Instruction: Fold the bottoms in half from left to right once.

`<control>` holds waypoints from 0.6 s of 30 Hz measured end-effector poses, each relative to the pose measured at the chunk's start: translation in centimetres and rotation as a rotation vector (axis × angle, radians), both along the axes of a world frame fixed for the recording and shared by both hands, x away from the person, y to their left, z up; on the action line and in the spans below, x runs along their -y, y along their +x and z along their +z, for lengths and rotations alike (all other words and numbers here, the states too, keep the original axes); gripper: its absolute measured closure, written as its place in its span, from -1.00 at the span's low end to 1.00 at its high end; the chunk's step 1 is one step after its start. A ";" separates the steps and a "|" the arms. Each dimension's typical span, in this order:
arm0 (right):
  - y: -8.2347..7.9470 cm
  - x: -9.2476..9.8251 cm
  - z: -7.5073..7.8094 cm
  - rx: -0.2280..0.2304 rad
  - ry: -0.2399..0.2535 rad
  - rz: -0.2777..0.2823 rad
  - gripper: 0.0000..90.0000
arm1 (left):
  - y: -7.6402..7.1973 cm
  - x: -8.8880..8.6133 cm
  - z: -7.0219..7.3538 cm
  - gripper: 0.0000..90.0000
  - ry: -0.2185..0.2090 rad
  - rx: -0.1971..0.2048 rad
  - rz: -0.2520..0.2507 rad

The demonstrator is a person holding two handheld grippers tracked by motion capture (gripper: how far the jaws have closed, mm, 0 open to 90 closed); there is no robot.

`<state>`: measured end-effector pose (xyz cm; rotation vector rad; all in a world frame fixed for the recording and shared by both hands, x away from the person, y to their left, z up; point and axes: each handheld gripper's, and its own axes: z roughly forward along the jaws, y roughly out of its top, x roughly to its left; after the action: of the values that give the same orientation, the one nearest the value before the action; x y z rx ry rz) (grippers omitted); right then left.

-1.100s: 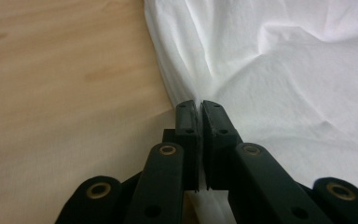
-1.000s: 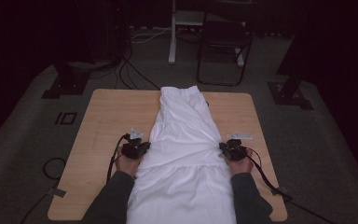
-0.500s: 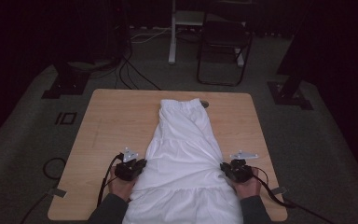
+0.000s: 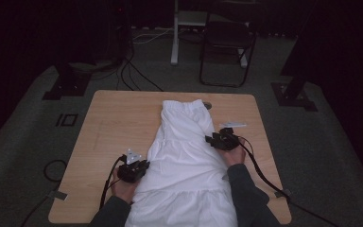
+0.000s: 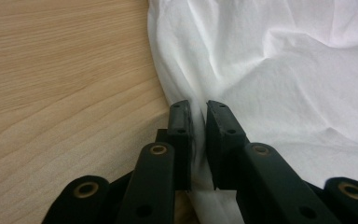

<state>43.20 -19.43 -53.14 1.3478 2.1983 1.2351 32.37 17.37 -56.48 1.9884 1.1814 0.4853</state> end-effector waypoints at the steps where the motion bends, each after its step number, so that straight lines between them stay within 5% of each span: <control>1: 0.7 -0.5 -0.3 -0.008 0.006 0.011 0.15 | 0.0 0.0 0.0 0.76 0.001 0.000 0.000; 4: 1.8 -1.4 -1.3 -0.061 0.000 0.041 0.18 | 0.0 0.1 0.0 0.73 0.003 0.002 -0.005; 6: 1.8 -1.7 -1.5 -0.060 -0.034 0.078 0.71 | -0.1 0.1 0.0 0.69 0.005 0.004 -0.005; 8: 0.9 -1.6 -0.6 0.022 -0.095 0.023 0.95 | -0.2 0.2 0.0 0.66 0.003 0.005 -0.002; 10: 0.2 -0.7 0.7 0.081 -0.070 -0.033 0.96 | -0.2 0.3 0.0 0.66 0.012 0.008 -0.004; 12: -0.5 0.2 2.0 0.173 -0.165 -0.116 0.96 | -0.3 0.4 0.0 0.64 0.005 0.003 -0.011; 13: -0.5 0.8 2.0 0.184 -0.198 -0.143 0.95 | -0.3 0.5 0.0 0.63 0.001 0.002 -0.018; 18: 0.7 2.5 -1.5 0.038 -0.160 -0.182 0.93 | -0.4 1.3 0.0 0.59 0.015 0.009 -0.042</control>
<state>43.95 -21.92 -54.65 1.4117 2.0482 0.9897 31.97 16.11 -56.51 2.0175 1.1309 0.4830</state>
